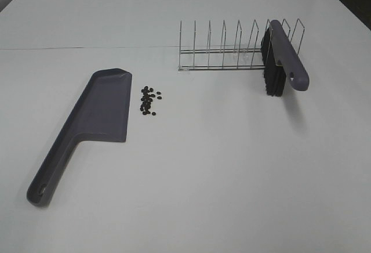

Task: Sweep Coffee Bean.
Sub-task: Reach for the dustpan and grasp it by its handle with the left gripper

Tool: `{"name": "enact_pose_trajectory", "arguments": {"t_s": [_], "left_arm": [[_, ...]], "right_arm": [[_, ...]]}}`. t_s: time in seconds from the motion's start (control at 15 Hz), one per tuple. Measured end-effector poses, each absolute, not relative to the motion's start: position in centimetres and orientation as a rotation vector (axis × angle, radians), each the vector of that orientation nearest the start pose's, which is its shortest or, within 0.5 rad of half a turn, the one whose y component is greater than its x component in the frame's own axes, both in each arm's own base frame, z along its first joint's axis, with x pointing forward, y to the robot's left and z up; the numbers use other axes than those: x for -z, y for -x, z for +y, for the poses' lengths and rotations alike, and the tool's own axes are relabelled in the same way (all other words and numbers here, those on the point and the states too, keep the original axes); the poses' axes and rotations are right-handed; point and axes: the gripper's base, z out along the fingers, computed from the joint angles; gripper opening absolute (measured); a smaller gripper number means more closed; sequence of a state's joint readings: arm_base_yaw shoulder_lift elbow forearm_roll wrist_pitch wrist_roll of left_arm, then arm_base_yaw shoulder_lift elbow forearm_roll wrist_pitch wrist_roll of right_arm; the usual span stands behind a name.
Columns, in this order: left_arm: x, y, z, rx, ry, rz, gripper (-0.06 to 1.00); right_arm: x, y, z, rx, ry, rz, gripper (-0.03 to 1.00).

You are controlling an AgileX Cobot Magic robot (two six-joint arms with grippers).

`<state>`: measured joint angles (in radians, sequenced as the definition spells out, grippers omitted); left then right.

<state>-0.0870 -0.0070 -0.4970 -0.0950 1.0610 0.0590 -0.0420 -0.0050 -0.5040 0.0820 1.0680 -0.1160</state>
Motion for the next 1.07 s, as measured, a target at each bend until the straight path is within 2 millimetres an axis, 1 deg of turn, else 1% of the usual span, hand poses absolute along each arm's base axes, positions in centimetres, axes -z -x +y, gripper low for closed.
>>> {"name": "enact_pose_trajectory", "arguments": {"t_s": [1.07], "left_arm": [[-27.67, 0.65, -0.70, 0.131, -0.153, 2.034, 0.71]], "right_arm": [[-27.80, 0.63, 0.68, 0.001, 0.080, 2.038, 0.63]]}}
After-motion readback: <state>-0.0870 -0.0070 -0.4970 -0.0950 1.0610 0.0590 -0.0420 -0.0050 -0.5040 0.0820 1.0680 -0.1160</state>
